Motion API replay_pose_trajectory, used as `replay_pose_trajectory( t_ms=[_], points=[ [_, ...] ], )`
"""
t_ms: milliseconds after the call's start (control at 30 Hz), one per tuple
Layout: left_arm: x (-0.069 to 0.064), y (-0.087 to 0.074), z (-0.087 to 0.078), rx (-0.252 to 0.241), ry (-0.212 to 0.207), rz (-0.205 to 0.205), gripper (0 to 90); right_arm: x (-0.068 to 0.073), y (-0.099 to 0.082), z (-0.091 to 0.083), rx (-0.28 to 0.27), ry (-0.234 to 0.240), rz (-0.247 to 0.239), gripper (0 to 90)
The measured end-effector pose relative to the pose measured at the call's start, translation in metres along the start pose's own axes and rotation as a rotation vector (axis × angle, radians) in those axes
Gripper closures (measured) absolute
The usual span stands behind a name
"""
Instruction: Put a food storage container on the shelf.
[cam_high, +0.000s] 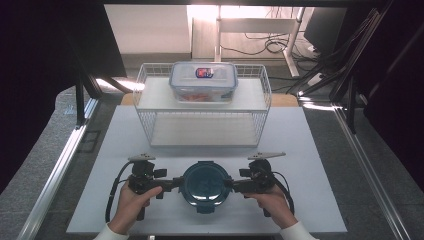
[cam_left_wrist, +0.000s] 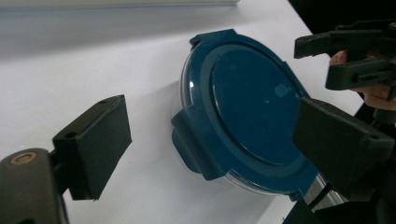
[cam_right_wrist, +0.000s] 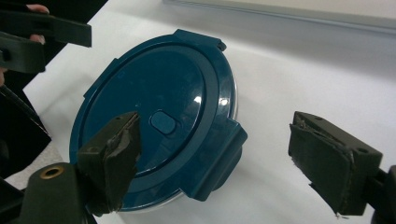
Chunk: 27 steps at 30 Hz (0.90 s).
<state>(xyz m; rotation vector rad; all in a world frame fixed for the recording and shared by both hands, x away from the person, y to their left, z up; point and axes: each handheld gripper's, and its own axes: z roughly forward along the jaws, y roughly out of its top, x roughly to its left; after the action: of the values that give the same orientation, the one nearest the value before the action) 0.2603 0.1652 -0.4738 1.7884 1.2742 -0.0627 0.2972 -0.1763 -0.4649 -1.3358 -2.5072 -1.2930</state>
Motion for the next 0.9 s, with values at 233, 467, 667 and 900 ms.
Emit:
replay_pose_trajectory(
  t_ms=[233, 467, 667, 900],
  points=[
    [0.006, -0.002, 0.011, 0.028, -0.032, -0.088, 7.8, -0.005, -0.002, 0.009, 0.025, 0.041, 0.042, 16.5],
    [0.007, -0.002, 0.024, 0.050, -0.058, -0.117, 7.9, -0.012, -0.004, 0.017, 0.028, 0.061, 0.118, 16.8],
    [0.008, -0.003, 0.036, 0.080, -0.085, -0.127, 9.4, -0.014, -0.007, 0.024, 0.047, 0.068, 0.146, 15.5],
    [0.006, -0.007, 0.047, 0.117, -0.112, -0.125, 14.1, -0.012, -0.010, 0.036, 0.069, 0.093, 0.177, 14.5]
  ],
)
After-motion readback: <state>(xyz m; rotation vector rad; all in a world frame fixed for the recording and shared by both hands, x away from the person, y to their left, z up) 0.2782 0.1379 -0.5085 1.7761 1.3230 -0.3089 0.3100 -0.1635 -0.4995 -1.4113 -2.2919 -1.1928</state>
